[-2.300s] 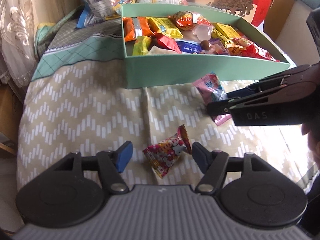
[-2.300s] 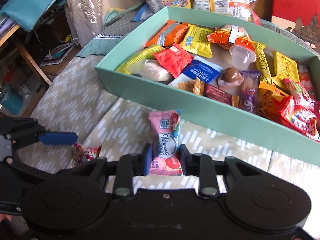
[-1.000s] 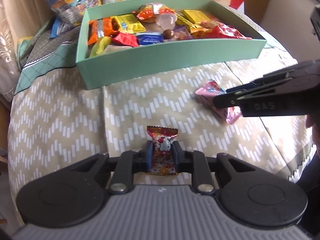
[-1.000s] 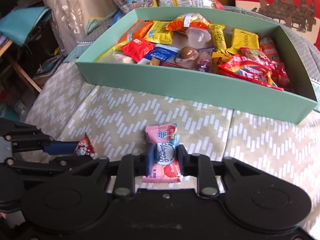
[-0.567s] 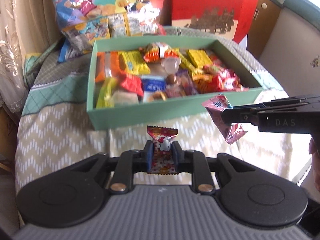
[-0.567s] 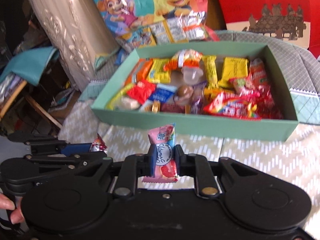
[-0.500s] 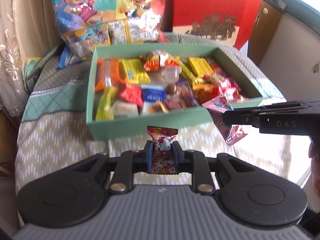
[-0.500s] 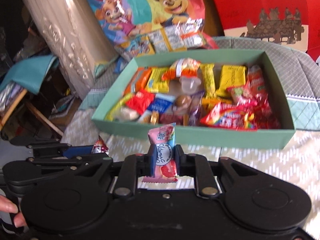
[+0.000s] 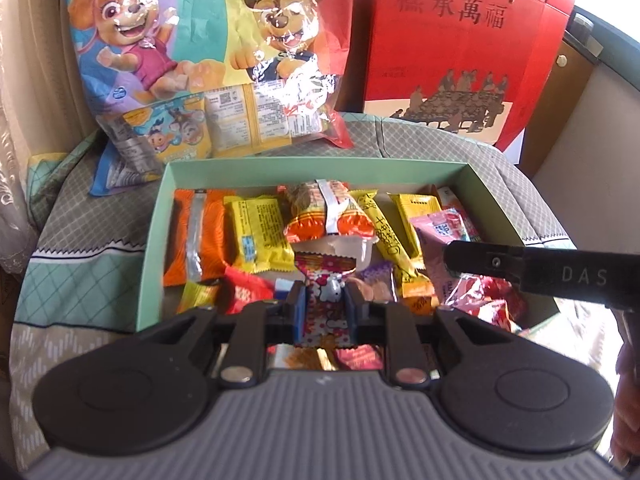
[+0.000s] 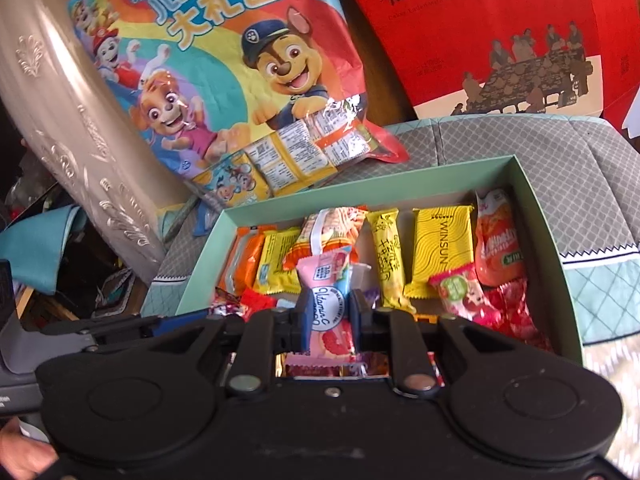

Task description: Organize snacks

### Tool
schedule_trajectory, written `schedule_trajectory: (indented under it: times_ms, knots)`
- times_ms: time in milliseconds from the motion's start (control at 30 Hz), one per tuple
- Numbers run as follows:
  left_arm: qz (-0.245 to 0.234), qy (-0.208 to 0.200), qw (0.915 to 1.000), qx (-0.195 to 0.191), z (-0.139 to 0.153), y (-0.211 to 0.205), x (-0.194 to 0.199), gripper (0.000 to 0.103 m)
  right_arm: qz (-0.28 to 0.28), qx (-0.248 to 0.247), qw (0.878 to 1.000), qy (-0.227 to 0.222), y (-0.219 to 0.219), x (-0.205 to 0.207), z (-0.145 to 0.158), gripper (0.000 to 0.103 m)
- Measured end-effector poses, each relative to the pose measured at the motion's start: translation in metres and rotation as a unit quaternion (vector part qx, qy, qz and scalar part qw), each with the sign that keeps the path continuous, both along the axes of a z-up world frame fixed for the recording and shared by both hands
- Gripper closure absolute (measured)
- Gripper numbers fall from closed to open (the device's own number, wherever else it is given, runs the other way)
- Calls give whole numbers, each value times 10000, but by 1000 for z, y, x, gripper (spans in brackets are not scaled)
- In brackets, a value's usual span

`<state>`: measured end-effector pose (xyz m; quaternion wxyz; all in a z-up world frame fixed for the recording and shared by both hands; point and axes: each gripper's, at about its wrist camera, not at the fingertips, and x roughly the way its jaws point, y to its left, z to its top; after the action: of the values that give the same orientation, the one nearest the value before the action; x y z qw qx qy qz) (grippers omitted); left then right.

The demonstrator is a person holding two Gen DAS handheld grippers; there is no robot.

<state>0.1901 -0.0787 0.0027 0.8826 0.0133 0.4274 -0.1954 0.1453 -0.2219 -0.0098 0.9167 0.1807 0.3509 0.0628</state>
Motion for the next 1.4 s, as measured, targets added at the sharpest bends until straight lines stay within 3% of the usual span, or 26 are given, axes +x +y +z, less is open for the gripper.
schedule_trajectory:
  times_ms: [367,467,500,533,567,600,633,733,800,1400]
  knots:
    - [21,92,9999,77,-12,-16,34,83,-61,84,9999,127,-2,34,-13,85]
    - [137,50,9998,126,-12,-17,40,79,-83,119,9998,113,-2,39,-14,82]
    - [221,15,9996,162,-12,-17,41,64,-128,126,9998,104,-3,40,-14,78]
    - [316,-12,9993,210,-12,-16,43,38,-177,152,9997,100,-4,40,-14,60]
    - [404,-62,9988,258,-13,-14,43,28,-232,169,9995,98,-6,41,-14,47]
    - [481,-121,9982,329,-14,-12,42,15,-311,163,9994,64,-7,39,-14,23]
    - [525,-143,9978,391,-14,-11,42,9,-383,146,9992,0,-9,37,-14,10]
    - [560,-70,9973,466,-17,-7,39,1,-478,124,9988,-15,-12,32,-13,4]
    - [586,-62,9970,495,-17,-5,36,0,-541,146,9984,-8,-14,29,-13,0]
    - [546,125,9975,436,-5,7,-27,0,-415,-285,9986,139,-4,-35,-7,0]
